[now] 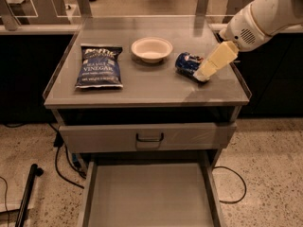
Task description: Place pepsi can into middle drawer
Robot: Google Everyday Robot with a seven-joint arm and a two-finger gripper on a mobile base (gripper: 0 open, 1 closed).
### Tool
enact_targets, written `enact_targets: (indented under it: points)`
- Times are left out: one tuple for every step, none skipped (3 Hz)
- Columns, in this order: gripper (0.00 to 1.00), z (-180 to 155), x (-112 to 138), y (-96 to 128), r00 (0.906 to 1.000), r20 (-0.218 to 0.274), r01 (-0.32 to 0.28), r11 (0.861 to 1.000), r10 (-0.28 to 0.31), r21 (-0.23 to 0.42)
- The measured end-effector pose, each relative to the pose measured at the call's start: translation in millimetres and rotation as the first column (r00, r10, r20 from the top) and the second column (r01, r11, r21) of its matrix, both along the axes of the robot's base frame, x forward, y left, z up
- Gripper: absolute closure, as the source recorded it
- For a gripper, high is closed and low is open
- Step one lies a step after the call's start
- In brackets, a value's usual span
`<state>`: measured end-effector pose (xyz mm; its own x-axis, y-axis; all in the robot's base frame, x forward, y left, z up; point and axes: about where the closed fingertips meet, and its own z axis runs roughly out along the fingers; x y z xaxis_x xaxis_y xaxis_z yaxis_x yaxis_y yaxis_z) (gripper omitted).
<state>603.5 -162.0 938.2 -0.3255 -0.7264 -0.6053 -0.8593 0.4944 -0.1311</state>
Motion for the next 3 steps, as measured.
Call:
enact_targets:
  points:
    - [0.00, -15.5, 9.9, 4.9, 0.9997, 0.006, 0.022, 1.000, -0.022, -0.008]
    - [0.00, -34.6, 25.7, 10.7, 0.9994, 0.011, 0.033, 0.999, -0.032, -0.036]
    - [0.00, -53.5, 45.0, 11.1, 0.9988, 0.008, 0.048, 0.996, -0.048, -0.070]
